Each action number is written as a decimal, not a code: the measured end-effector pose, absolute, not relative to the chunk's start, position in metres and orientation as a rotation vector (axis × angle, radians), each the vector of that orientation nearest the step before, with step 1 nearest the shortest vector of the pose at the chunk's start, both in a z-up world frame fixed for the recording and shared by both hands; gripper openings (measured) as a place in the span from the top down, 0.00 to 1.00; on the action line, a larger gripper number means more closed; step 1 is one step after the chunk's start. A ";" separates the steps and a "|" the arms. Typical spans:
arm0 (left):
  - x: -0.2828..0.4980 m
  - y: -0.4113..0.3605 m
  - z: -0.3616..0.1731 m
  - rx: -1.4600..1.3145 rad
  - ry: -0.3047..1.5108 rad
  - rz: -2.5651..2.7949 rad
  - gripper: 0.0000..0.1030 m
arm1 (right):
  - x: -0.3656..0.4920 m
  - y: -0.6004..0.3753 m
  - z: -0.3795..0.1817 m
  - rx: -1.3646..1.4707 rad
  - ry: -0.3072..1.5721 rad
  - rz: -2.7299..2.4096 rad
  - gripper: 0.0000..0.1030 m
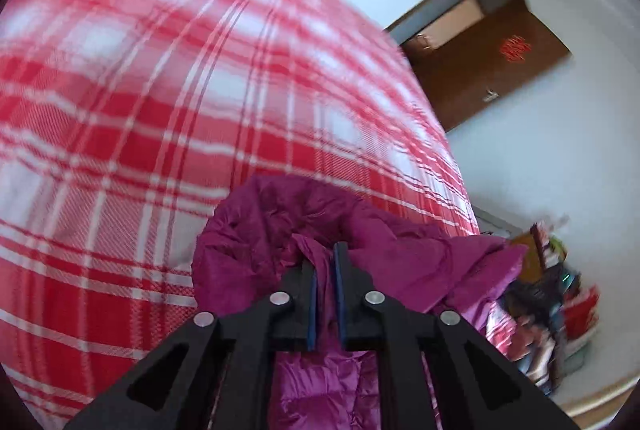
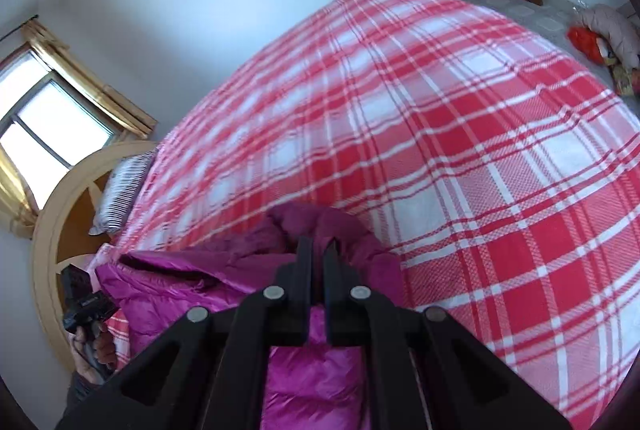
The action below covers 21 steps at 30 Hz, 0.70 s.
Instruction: Fold large clothes
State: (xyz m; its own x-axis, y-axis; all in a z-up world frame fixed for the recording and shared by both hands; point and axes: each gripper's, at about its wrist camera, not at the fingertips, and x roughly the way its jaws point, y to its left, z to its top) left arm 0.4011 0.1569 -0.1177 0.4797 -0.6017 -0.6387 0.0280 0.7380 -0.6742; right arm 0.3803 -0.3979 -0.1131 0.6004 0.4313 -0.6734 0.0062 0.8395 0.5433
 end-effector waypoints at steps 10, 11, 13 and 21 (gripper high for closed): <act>0.386 0.210 -0.074 -0.793 0.787 -0.371 0.22 | 0.400 -0.400 -0.137 0.509 0.945 0.235 0.93; 0.383 0.215 -0.072 -0.785 0.767 -0.359 0.22 | 0.400 -0.398 -0.136 0.492 0.939 0.234 0.93; 0.380 0.216 -0.072 -0.720 0.767 -0.329 0.22 | 0.401 -0.396 -0.132 0.488 0.927 0.230 0.83; 0.390 0.155 -0.095 -0.459 0.832 -0.406 0.22 | 0.382 -0.385 -0.106 0.344 0.816 0.184 0.11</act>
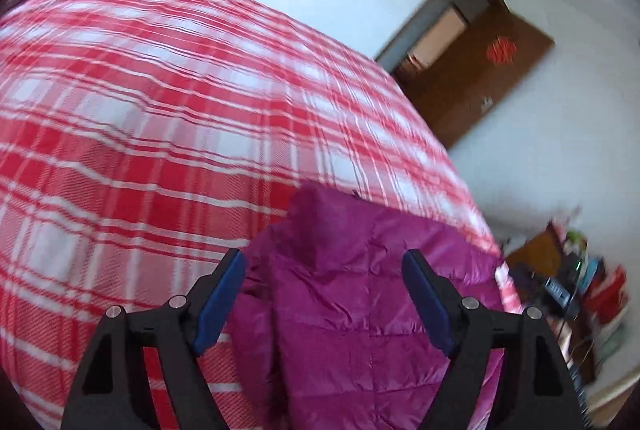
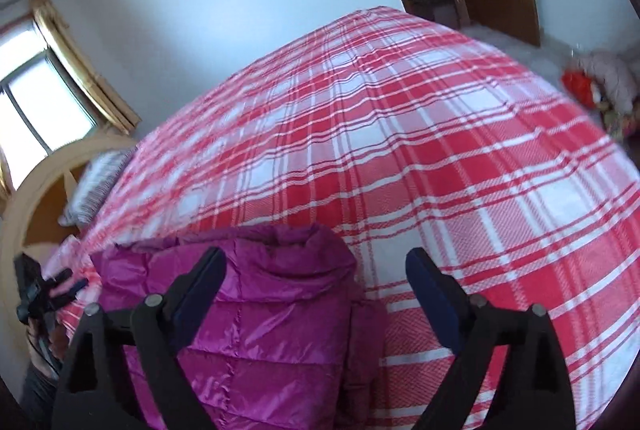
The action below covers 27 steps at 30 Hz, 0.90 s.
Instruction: Fold large clothes
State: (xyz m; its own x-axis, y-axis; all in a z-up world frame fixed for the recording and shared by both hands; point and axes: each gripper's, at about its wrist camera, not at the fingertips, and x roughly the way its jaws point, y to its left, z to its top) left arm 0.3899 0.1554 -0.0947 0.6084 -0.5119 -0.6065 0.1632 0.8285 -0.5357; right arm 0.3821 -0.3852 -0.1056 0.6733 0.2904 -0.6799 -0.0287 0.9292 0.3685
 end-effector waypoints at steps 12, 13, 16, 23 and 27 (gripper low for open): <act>0.403 0.115 -0.114 -0.330 0.830 -0.492 0.89 | 0.407 -0.352 -0.139 0.144 0.921 0.179 0.89; 0.401 0.115 -0.112 -0.321 0.818 -0.494 0.90 | 0.405 -0.351 -0.137 0.134 0.906 0.174 0.90; 0.395 0.117 -0.106 -0.298 0.771 -0.486 0.96 | 0.396 -0.350 -0.122 0.131 0.842 0.170 0.92; 0.394 0.139 -0.089 -0.374 0.695 -0.437 0.97 | 0.388 -0.344 -0.082 0.100 0.696 0.152 0.93; 0.409 0.135 -0.097 -0.341 0.717 -0.395 0.97 | 0.404 -0.338 -0.087 0.083 0.704 0.119 0.93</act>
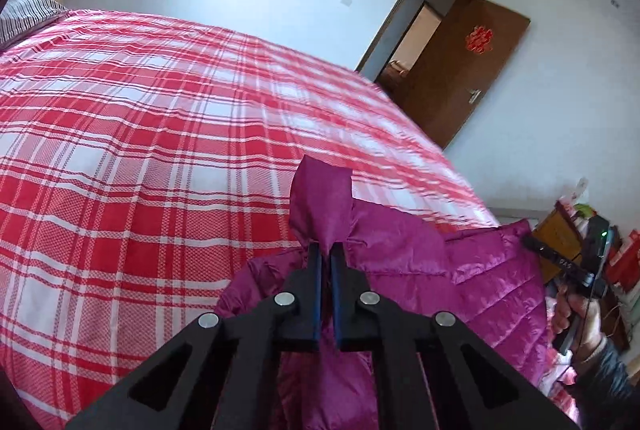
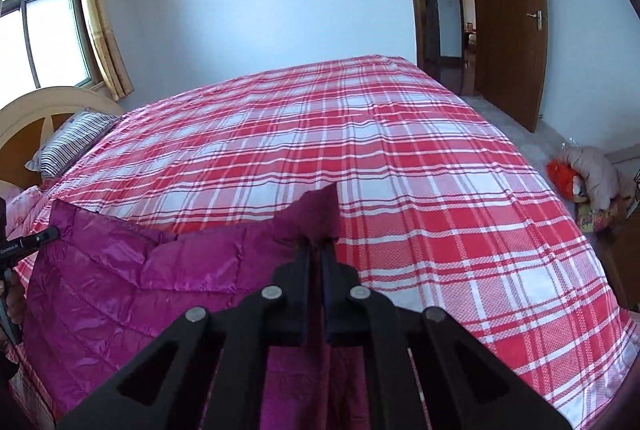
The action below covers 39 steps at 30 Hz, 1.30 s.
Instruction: Fold large clothes
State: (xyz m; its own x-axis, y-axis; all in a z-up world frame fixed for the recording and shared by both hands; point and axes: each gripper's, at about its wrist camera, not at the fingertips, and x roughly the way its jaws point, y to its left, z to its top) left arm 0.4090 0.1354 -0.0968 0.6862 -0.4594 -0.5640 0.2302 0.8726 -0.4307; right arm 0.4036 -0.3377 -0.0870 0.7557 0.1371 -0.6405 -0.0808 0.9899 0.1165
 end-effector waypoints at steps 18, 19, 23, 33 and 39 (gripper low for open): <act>0.351 0.088 -0.068 -0.106 0.661 -0.260 0.92 | 0.363 -0.290 -0.073 0.004 0.771 0.094 0.23; 0.350 0.072 -0.072 -0.072 0.684 -0.269 0.92 | 0.358 -0.273 -0.076 -0.004 0.777 0.148 0.22; 0.363 0.024 -0.107 -0.001 0.775 -0.279 0.91 | 0.362 -0.218 -0.115 -0.121 0.842 0.235 0.22; 0.386 0.019 -0.150 -0.024 0.830 -0.242 0.91 | 0.385 -0.233 -0.162 -0.034 0.887 0.212 0.15; 0.388 0.015 -0.158 -0.024 0.825 -0.236 0.91 | 0.386 -0.225 -0.168 -0.056 0.876 0.204 0.12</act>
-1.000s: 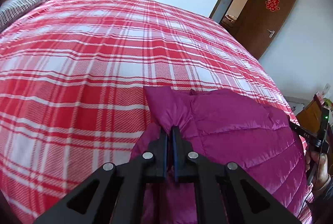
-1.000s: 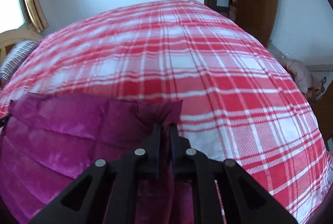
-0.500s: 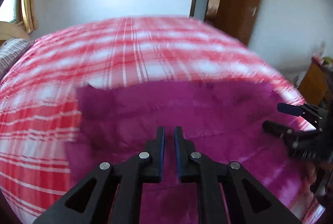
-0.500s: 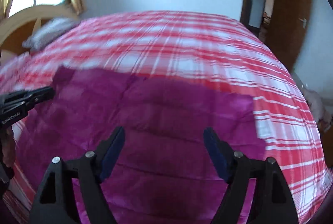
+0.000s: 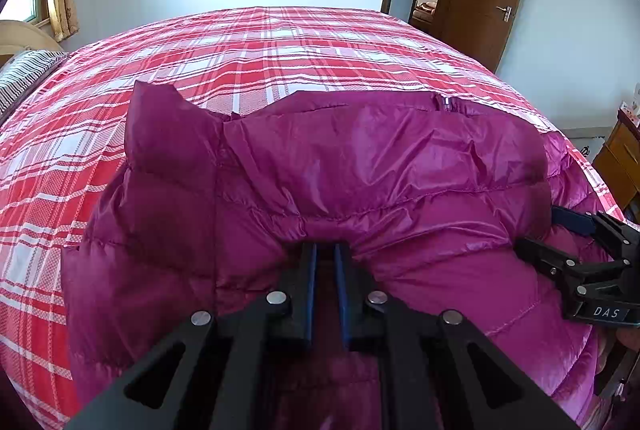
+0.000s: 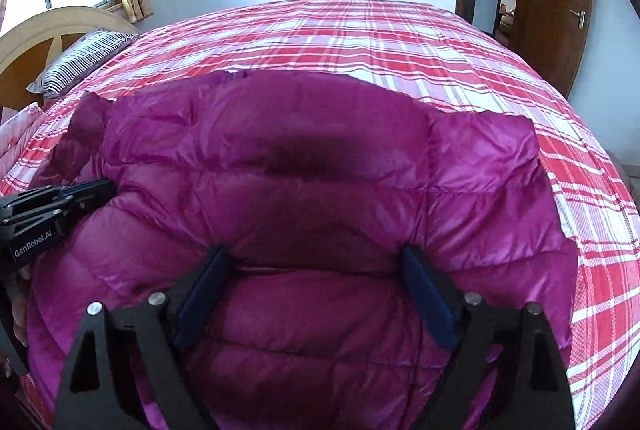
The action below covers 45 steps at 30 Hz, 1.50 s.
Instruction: Fold large clothes
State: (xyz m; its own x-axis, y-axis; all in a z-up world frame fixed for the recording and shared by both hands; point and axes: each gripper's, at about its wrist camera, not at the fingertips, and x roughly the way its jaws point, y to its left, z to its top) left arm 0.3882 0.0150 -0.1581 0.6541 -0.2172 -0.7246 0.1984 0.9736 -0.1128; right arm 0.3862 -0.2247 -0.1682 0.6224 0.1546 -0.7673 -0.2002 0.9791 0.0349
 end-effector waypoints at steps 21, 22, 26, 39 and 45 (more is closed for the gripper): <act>0.388 0.017 -0.162 -0.042 0.816 -0.237 0.91 | 0.389 -0.216 -0.177 -0.105 0.898 0.177 0.06; 0.388 0.017 -0.162 -0.041 0.816 -0.236 0.91 | 0.390 -0.215 -0.177 -0.107 0.898 0.175 0.06; 0.389 0.016 -0.163 -0.034 0.816 -0.232 0.91 | 0.390 -0.215 -0.177 -0.109 0.897 0.173 0.06; 0.387 0.012 -0.164 -0.010 0.812 -0.217 0.90 | 0.419 -0.207 -0.146 -0.034 0.890 0.175 0.21; 0.388 0.012 -0.165 -0.018 0.813 -0.215 0.90 | 0.442 -0.203 -0.168 -0.059 0.982 0.164 0.12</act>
